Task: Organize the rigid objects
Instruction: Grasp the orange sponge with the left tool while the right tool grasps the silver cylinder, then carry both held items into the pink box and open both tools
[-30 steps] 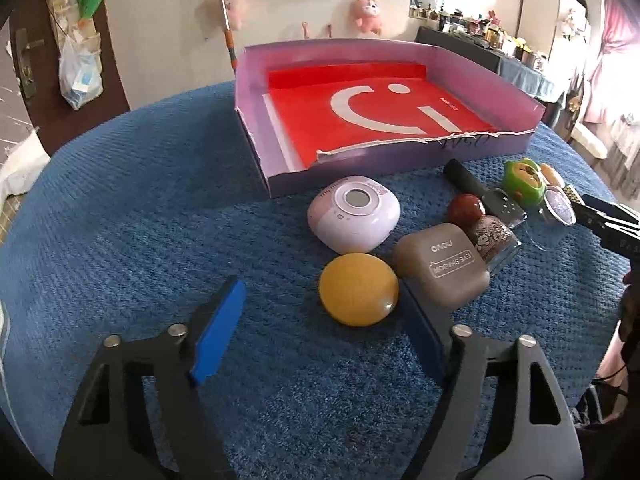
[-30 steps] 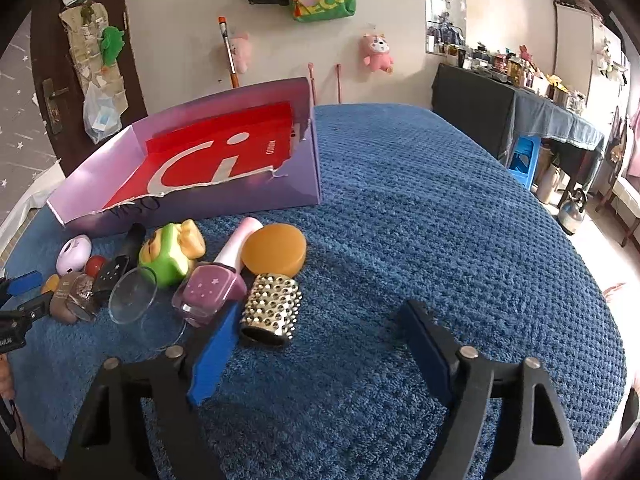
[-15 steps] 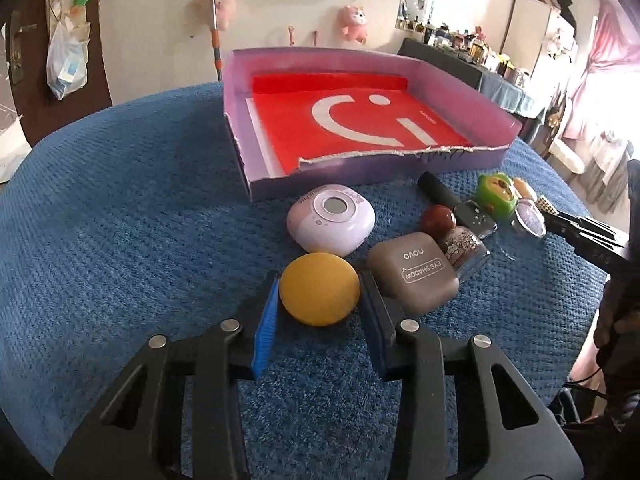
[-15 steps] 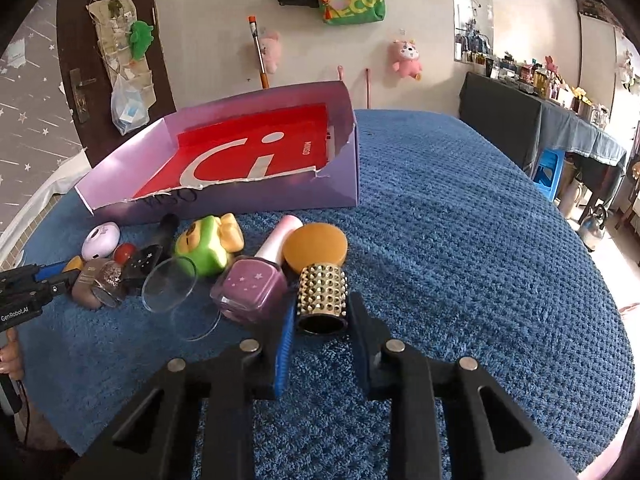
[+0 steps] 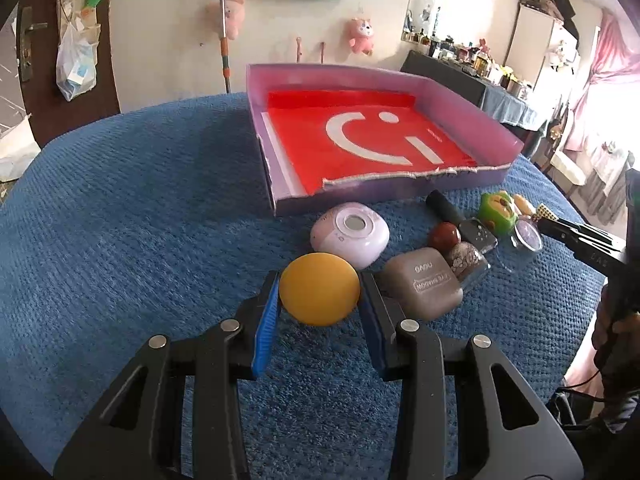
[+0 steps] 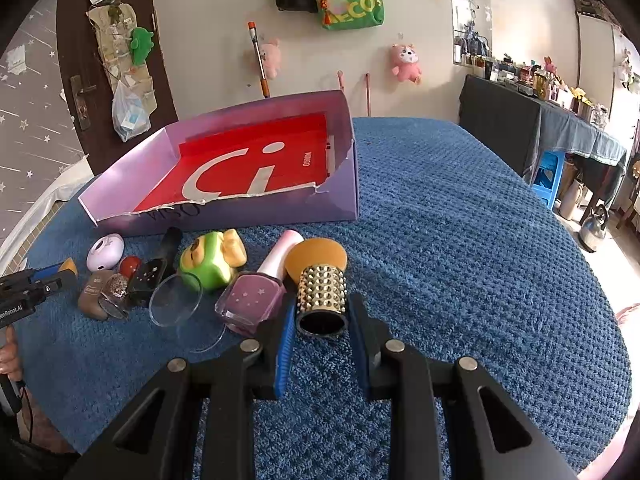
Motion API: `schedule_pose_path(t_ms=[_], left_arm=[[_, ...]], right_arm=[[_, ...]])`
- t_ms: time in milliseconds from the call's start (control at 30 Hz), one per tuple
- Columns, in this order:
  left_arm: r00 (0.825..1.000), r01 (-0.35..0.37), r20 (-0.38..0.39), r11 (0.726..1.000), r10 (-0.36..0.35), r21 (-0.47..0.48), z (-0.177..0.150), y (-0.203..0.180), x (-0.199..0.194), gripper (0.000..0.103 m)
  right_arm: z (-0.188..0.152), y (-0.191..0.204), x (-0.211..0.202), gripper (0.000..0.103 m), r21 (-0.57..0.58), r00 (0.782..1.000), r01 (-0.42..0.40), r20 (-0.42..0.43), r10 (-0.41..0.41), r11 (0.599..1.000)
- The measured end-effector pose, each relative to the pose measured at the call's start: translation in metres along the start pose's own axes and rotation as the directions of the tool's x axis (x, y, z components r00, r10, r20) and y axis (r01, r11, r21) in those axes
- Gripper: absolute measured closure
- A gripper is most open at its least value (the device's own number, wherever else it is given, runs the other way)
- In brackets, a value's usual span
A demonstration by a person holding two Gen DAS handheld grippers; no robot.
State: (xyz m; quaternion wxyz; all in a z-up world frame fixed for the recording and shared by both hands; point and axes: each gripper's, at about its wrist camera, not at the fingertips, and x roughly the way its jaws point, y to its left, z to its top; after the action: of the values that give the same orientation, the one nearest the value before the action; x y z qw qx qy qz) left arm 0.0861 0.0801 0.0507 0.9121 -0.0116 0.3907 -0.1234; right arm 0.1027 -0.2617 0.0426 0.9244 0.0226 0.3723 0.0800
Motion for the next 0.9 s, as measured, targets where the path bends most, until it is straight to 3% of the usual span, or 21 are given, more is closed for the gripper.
schedule_pose_path(t_ms=[233,400,500,567,900], left_arm=[[0.998,0.009,0.068,1.000,-0.010,0.020,0.034,0.002,-0.014,0.067],[0.996,0.047,0.075,0.998,-0.050,0.041,0.069,-0.001,-0.013,0.067],[0.995,0.082,0.050,0.995,-0.085,0.059,0.094,-0.006,-0.006,0.067],[0.997,0.067,0.029,0.995,-0.070,0.077,0.103,-0.011,0.002,0.067],[0.990,0.049,-0.141,0.985,-0.026,0.163,0.126,-0.029,0.062,0.067]], right_arm=[[0.018,0.000,-0.007,0.076,-0.039,0.999,0.004,0.040,-0.002,0.999],[0.052,0.006,-0.011,0.076,-0.091,0.996,-0.015,0.084,0.023,0.996],[0.076,0.012,-0.009,0.076,-0.132,0.995,-0.015,0.100,0.028,0.991],[0.091,0.015,-0.002,0.076,-0.158,0.995,-0.024,0.089,0.038,0.987],[0.137,0.032,0.064,0.076,-0.299,0.996,-0.014,-0.085,-0.012,0.954]])
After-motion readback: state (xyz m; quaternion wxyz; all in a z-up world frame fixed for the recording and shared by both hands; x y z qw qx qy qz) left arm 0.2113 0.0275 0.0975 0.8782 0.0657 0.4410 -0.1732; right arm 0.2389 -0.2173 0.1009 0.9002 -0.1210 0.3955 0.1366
